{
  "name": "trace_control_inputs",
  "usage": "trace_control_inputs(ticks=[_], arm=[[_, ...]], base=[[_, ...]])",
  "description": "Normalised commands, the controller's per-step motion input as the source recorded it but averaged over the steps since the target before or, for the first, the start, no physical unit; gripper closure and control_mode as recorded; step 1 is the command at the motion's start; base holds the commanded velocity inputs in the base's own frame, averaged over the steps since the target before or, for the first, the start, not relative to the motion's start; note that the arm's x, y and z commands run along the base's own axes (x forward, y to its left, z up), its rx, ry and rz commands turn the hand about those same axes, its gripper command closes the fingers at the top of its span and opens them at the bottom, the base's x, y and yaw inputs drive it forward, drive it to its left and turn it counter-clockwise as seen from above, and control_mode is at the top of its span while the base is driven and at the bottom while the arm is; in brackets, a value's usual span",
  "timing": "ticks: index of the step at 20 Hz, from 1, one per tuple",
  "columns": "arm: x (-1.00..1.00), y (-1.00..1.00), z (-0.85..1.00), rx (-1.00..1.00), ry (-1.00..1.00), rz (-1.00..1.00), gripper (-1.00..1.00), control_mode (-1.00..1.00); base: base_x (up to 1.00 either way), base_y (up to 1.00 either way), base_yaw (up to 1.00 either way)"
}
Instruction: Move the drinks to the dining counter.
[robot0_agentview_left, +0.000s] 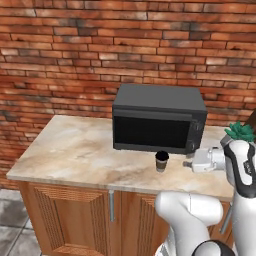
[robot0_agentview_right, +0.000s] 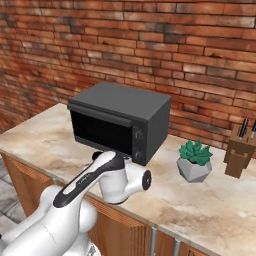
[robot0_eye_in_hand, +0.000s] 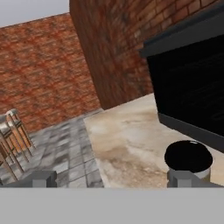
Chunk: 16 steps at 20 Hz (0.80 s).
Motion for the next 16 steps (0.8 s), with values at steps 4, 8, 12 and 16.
trace_control_inputs(ticks=[4,8,12,16], arm=[[0.14,0.00,-0.21,0.00,0.03,0.00,-1.00,-1.00],[0.05,0.00,-0.38,-0.01,-0.01,0.00,-1.00,-1.00],[0.03,0.00,-0.46,-0.03,-0.09,0.00,-1.00,-1.00],[0.15,0.00,-0.39,-0.01,-0.09,0.00,-1.00,-1.00]], base=[[0.00,0.00,0.00],[0.00,0.00,0.00],[0.00,0.00,0.00],[0.00,0.00,0.00]])
